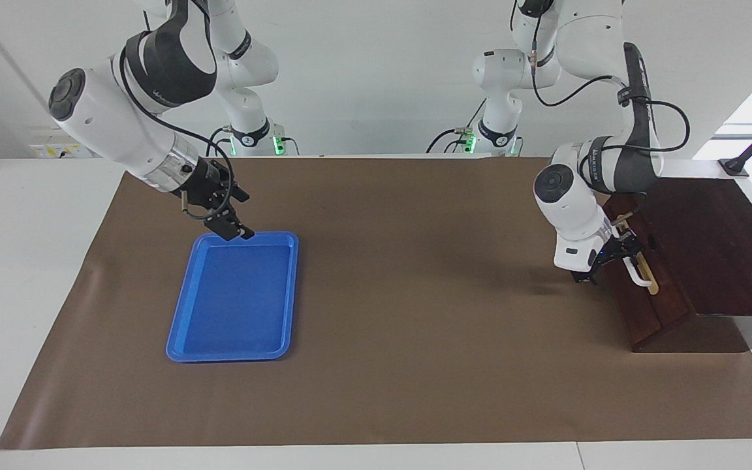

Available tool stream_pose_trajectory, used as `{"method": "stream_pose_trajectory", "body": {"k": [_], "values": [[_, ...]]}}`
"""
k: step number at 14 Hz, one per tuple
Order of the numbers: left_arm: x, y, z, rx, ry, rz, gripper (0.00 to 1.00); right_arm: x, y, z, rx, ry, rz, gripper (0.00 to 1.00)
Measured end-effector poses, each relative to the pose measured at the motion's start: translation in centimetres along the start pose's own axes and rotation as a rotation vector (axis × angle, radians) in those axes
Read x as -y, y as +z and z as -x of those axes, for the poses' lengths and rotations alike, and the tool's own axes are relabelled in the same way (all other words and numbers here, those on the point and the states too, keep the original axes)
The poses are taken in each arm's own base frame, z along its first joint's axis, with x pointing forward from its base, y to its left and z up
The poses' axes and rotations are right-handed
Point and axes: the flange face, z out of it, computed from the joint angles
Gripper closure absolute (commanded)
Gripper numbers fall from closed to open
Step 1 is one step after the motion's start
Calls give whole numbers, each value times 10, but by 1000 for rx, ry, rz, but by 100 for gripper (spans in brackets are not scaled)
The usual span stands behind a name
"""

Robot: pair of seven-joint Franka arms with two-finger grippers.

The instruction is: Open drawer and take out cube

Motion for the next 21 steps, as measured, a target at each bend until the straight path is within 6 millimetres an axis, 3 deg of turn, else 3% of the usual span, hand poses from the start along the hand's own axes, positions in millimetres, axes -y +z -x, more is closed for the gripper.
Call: {"method": "stream_pose_trajectory", "body": {"k": [5, 10, 14, 16, 21], "values": [[8, 18, 3, 10, 12, 16, 0, 12, 38, -12, 219, 121, -71, 0], [-10, 21, 9, 4, 38, 36, 0, -8, 97, -18, 346, 182, -67, 0], [-26, 9, 10, -17, 41, 39, 0, -15, 123, -21, 405, 135, -55, 0], [-33, 1, 11, -22, 30, 48, 0, -15, 133, -10, 424, 120, -45, 0], [-74, -53, 8, 26, -27, 200, 0, -16, 136, 23, 436, 66, -33, 0]]}}
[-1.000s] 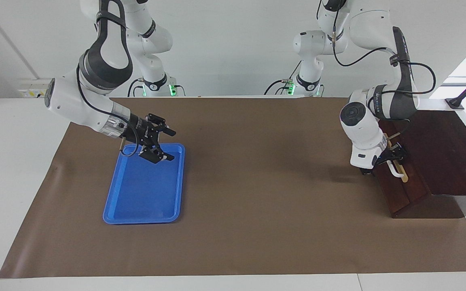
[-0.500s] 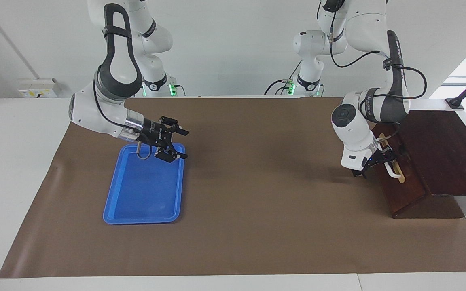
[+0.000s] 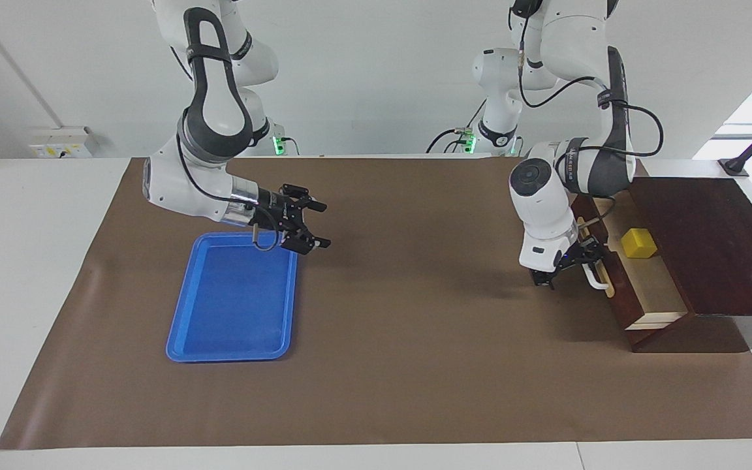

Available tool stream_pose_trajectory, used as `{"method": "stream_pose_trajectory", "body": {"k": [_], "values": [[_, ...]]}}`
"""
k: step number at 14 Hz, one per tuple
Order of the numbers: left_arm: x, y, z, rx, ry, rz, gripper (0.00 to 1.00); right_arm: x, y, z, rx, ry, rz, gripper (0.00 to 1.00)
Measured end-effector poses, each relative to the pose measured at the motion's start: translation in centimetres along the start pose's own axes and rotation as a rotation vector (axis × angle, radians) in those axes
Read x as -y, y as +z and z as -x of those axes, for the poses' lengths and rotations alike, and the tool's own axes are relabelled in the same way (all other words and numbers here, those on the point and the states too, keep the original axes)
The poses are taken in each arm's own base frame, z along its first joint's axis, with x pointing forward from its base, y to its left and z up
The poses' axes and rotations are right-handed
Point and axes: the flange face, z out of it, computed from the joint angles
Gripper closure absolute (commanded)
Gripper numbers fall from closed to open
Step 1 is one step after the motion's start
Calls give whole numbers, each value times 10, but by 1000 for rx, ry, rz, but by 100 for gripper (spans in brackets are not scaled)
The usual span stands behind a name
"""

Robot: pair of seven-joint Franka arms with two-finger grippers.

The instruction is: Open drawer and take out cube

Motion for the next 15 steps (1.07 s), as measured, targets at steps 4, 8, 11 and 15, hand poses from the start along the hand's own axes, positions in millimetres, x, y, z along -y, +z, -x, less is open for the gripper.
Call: {"method": "stream_pose_trajectory", "body": {"k": [4, 8, 11, 15], "values": [[-18, -11, -1, 25, -20, 50, 0, -1, -9, 7, 1, -5, -16, 0], [-28, -19, -4, 55, -45, 91, 0, 1, -21, -1, -2, 10, -40, 0], [-37, -29, -5, 69, -60, 127, 0, 0, -22, -5, -4, 17, -44, 0], [-40, -32, -4, 73, -60, 131, 0, 1, -21, -5, -12, 50, -59, 0]]}}
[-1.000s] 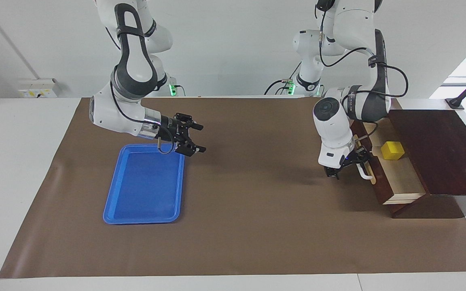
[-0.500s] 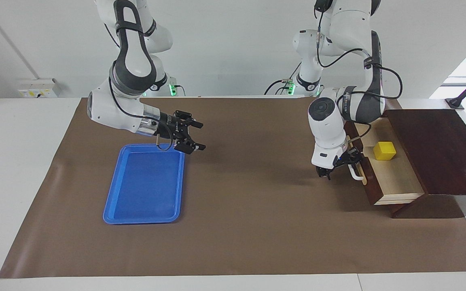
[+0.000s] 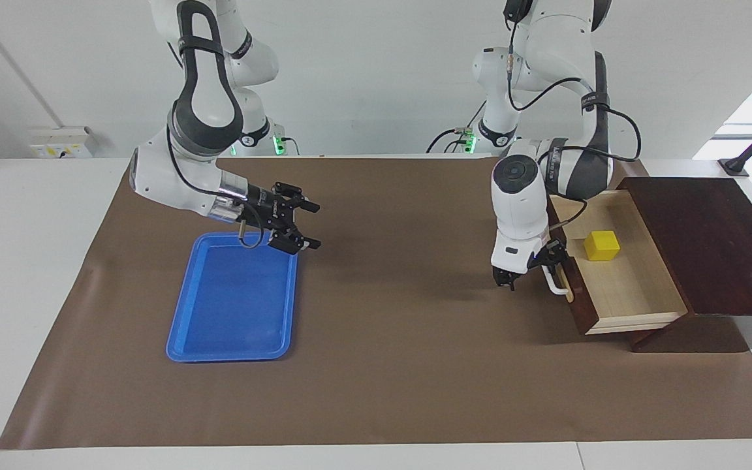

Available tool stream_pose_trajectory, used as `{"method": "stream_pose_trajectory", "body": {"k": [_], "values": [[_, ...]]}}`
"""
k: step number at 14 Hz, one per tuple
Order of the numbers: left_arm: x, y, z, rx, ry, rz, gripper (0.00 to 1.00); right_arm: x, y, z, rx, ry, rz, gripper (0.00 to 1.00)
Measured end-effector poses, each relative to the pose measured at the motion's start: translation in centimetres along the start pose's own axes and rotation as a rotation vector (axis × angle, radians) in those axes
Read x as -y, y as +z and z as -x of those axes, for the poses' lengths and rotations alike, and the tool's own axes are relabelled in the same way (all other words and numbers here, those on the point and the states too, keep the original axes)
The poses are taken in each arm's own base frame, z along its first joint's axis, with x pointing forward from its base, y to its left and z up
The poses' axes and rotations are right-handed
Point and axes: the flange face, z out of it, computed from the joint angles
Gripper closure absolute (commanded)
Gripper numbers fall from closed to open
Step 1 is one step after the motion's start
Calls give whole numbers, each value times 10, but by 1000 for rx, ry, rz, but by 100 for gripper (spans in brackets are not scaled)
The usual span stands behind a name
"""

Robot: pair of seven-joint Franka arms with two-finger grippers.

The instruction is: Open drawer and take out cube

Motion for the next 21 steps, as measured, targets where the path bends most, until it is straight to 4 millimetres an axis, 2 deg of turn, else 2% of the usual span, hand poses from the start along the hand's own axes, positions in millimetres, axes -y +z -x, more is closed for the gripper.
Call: {"method": "stream_pose_trajectory", "body": {"k": [5, 9, 11, 13, 15, 16, 18, 19, 21], "values": [[3, -9, -2, 24, -15, -10, 0, 2, 0, 1, -7, 4, -15, 0], [9, -41, -15, 23, -46, -6, 0, 1, 3, 3, -8, -4, -11, 0], [20, -65, -25, 54, -101, 28, 0, 1, 3, 3, -9, -7, -10, 0], [50, -91, -39, 110, -184, 58, 0, 1, 3, 3, -10, -9, -10, 0], [95, -110, -55, 162, -296, 90, 0, 1, 3, 3, -11, -11, -9, 0], [124, -115, -62, 183, -369, 118, 0, 1, 3, 3, -12, -12, -9, 0], [188, -115, -71, 215, -510, 160, 0, 1, 3, 3, -12, -12, -9, 0], [213, -111, -73, 230, -594, 163, 0, 1, 3, 3, -12, -13, -9, 0], [235, -96, -71, 263, -815, 138, 0, 1, 4, 3, -12, -14, -8, 0]]}}
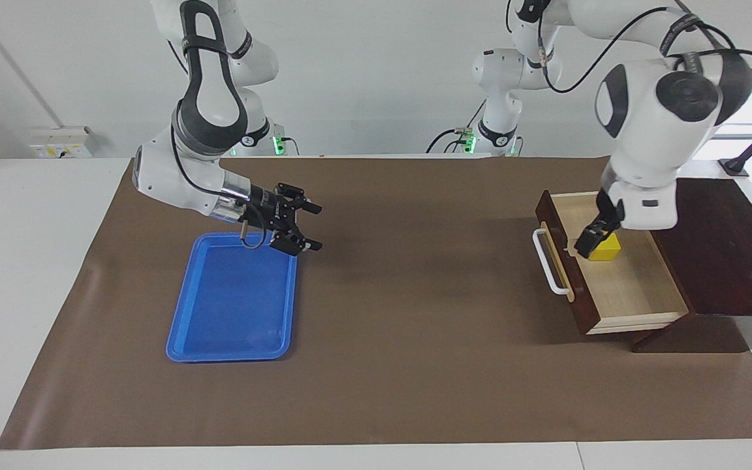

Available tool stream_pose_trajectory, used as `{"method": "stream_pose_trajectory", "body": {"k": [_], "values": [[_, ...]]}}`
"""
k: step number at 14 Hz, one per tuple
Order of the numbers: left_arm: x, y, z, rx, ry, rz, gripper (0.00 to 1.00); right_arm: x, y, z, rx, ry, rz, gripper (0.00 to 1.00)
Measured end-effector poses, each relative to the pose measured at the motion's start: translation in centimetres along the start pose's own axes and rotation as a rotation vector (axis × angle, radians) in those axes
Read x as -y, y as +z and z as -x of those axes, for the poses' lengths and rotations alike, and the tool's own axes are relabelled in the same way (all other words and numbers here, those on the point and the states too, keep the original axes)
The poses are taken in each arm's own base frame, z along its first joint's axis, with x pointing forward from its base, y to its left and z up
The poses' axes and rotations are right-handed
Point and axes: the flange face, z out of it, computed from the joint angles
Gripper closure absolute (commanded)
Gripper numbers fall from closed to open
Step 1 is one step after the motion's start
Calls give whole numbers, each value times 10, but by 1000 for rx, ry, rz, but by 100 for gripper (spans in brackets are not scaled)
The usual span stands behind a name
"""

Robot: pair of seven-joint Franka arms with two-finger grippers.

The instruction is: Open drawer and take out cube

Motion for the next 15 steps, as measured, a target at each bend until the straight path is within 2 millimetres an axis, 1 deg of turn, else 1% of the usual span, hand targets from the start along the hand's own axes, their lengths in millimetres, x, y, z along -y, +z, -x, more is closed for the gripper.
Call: {"method": "stream_pose_trajectory", "body": {"k": [2, 4, 6, 8, 10, 13, 15], "values": [[4, 20, -6, -9, -237, 21, 0, 0, 0, 0, 0, -1, 0, 0], [9, 46, 1, -10, -370, 29, 0, 0, 0, 0, 0, -1, 0, 0], [21, 66, 9, -2, -434, 15, 0, 0, 0, 0, 0, -1, 0, 0], [37, 75, 7, 5, -472, -1, 0, 0, 0, 0, 0, -1, 0, 0], [48, 84, 3, 3, -540, 8, 0, 0, 0, 0, 0, -1, 0, 0], [55, 104, 4, -4, -600, 38, 0, 0, 0, 0, -1, -2, 0, 0], [58, 110, 6, -5, -622, 48, 0, 0, 0, 0, -1, -3, 0, 0]]}}
